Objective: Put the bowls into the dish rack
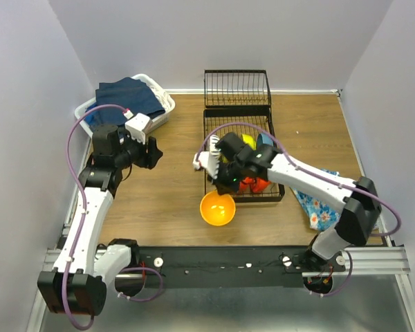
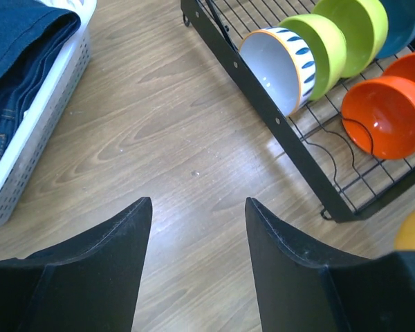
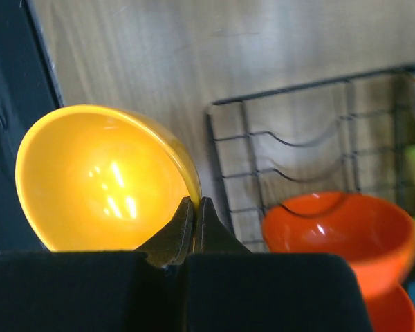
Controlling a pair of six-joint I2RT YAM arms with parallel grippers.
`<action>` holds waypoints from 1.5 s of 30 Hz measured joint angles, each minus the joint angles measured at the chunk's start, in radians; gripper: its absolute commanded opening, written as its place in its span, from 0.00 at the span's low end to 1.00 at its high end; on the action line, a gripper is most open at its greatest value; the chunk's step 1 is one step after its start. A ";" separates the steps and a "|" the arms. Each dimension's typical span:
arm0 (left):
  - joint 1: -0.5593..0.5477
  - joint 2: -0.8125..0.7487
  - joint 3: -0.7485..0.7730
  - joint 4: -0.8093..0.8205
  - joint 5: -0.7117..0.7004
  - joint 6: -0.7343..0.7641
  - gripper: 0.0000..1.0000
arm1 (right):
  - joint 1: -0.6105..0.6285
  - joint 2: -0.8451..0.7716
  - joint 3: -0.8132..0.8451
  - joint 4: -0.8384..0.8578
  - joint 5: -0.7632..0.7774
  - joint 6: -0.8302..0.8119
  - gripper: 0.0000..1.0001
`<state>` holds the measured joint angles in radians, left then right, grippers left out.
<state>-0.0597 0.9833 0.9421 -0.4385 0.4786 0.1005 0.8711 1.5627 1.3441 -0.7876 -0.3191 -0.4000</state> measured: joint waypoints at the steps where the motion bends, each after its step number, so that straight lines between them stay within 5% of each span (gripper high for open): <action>1: 0.000 -0.017 0.000 -0.014 0.000 0.010 0.65 | 0.029 0.027 0.000 0.000 0.003 -0.016 0.01; 12: 0.000 -0.227 -0.063 -0.108 0.000 0.074 0.66 | 0.187 0.233 0.040 0.003 0.011 -0.088 0.01; 18: 0.000 -0.311 -0.081 -0.172 0.004 0.107 0.66 | 0.188 0.296 0.085 0.032 0.016 -0.106 0.36; 28: 0.000 -0.395 -0.068 -0.293 0.127 0.190 0.65 | 0.190 0.298 0.095 0.055 0.050 -0.097 0.48; 33: 0.000 -0.358 0.048 -0.446 0.293 0.372 0.64 | 0.175 0.220 0.120 0.035 0.124 -0.051 0.54; 38: -0.097 -0.274 0.076 -0.606 0.370 0.576 0.59 | -0.006 0.051 0.135 0.062 0.156 0.062 0.58; 42: -0.332 -0.215 0.012 -0.584 0.282 0.582 0.59 | -0.314 -0.012 0.124 0.120 0.171 0.202 0.62; 45: -0.604 -0.178 -0.093 -0.511 0.183 0.529 0.58 | -0.479 -0.035 0.085 0.139 0.177 0.278 0.62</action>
<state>-0.6640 0.8055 0.8486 -0.9497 0.6617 0.6300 0.3920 1.5280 1.4292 -0.6483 -0.1417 -0.1219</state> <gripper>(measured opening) 0.592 0.614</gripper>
